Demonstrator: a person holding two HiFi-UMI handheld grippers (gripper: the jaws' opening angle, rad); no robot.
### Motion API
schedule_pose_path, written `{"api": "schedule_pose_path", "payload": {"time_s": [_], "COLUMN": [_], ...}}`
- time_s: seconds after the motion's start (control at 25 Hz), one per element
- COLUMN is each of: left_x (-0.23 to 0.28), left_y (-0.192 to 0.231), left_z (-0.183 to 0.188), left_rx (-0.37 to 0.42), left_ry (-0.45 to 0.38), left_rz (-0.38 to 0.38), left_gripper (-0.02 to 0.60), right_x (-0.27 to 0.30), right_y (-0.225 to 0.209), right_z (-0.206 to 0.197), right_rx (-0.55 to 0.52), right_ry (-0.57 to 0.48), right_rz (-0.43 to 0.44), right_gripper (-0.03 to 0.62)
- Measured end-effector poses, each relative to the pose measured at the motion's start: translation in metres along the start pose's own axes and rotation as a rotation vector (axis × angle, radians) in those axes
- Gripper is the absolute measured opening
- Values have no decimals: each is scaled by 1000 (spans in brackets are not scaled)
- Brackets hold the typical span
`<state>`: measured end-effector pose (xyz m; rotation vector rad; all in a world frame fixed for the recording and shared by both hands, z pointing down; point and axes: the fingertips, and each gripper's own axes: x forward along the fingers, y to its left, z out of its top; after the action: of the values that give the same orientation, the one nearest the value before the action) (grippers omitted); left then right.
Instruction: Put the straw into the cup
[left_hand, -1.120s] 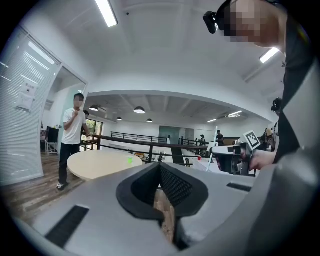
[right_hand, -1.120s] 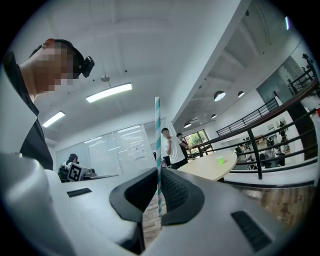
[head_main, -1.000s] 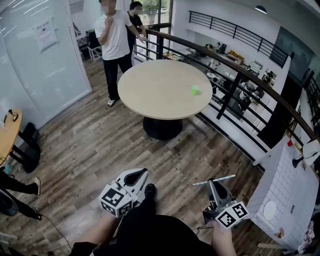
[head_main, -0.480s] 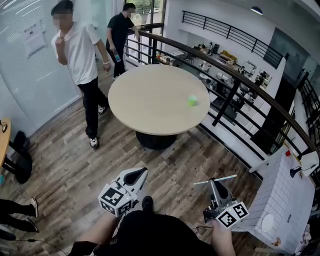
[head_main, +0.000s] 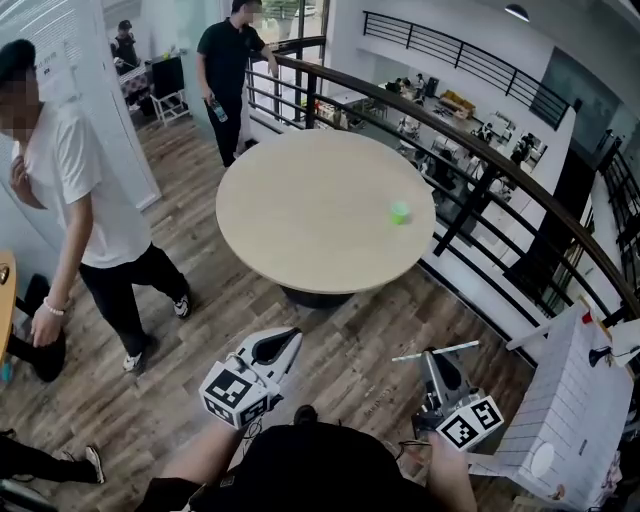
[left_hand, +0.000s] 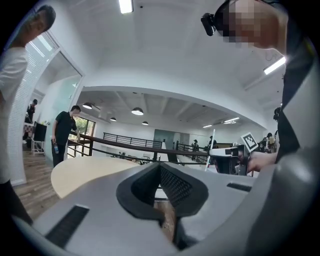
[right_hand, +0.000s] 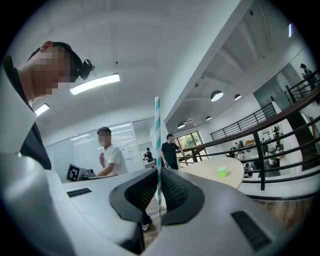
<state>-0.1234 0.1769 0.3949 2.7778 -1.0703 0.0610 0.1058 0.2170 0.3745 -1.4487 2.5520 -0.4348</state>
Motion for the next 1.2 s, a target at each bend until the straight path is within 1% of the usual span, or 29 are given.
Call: {"api": "schedule_pose_path", "payload": {"time_s": [0.28, 0.52, 0.68, 0.84, 0.92, 1.04, 1.2], "left_x": [27, 66, 92, 108, 124, 159, 196], "left_y": [42, 70, 86, 102, 111, 122, 144], "left_z": [-4, -4, -5, -12, -14, -7, 2], "left_rx": [-30, -51, -47, -34, -35, -27, -21], "left_ry": [18, 21, 26, 33, 38, 44, 44], "left_rz": [-16, -17, 1, 28, 40, 52, 96], "left_gripper": [7, 8, 8, 8, 8, 8, 8], "right_x": [44, 76, 103, 126, 139, 162, 187], "right_y": [-14, -53, -82, -100, -116, -150, -191], "right_z": [0, -1, 1, -3, -3, 7, 19], "right_rx": [8, 32, 44, 48, 49, 56, 59], "right_ry": [22, 33, 37, 39, 42, 46, 54], "right_rz": [-19, -37, -21, 11, 26, 42, 64], "right_gripper": [34, 34, 34, 34, 34, 34, 34]}}
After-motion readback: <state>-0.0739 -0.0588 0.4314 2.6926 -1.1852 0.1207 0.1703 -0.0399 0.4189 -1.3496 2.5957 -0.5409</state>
